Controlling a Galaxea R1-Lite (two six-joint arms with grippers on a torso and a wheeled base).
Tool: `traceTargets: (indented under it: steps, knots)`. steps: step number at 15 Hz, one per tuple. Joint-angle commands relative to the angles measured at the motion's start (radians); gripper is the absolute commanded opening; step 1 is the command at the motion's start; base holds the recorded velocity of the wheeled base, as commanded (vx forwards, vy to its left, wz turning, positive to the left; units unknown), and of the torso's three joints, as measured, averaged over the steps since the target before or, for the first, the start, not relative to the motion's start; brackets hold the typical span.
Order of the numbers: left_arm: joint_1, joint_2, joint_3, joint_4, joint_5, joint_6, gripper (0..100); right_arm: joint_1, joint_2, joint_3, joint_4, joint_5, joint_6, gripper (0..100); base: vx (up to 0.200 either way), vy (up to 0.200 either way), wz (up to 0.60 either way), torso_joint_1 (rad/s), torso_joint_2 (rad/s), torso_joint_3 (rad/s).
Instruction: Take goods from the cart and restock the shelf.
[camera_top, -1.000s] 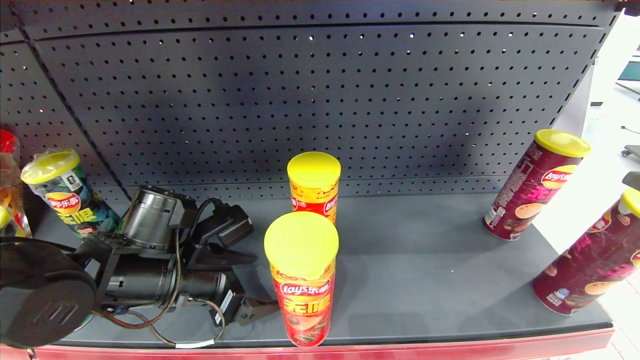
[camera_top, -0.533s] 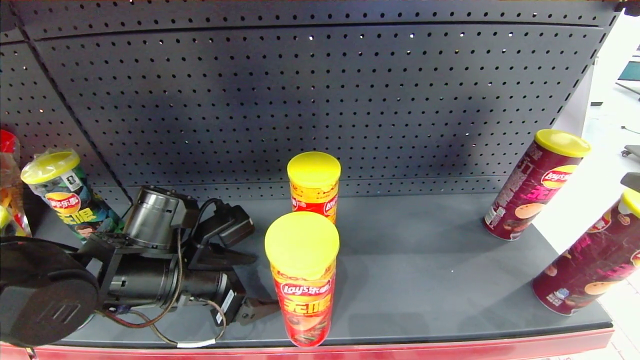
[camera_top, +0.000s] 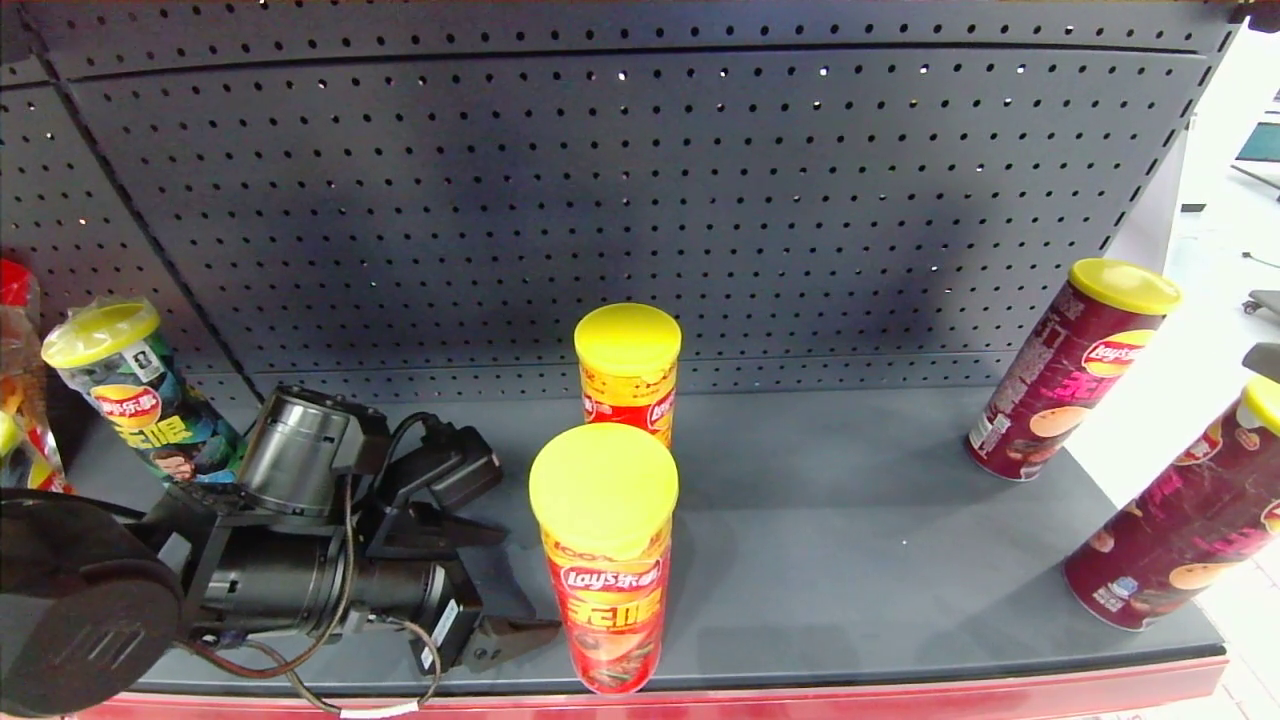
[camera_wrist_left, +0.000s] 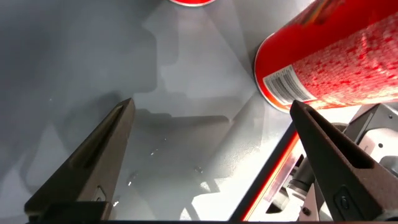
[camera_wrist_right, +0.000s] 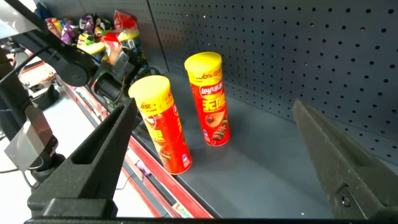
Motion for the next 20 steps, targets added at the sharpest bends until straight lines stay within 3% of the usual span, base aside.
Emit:
traceTargets:
  steps: [1, 20]
  knots:
    - [-0.005, -0.004, -0.001, -0.001, 0.000, 0.000, 100, 0.000, 0.007, -0.001, 0.000, 0.000, 0.000, 100, 0.000, 0.000, 0.00, 0.000, 0.00, 0.000]
    - [-0.014, 0.021, -0.018, -0.003, 0.000, -0.001, 100, 0.000, 0.010, 0.001, 0.000, 0.000, 0.000, 100, 0.000, 0.000, 0.00, 0.000, 0.00, 0.000]
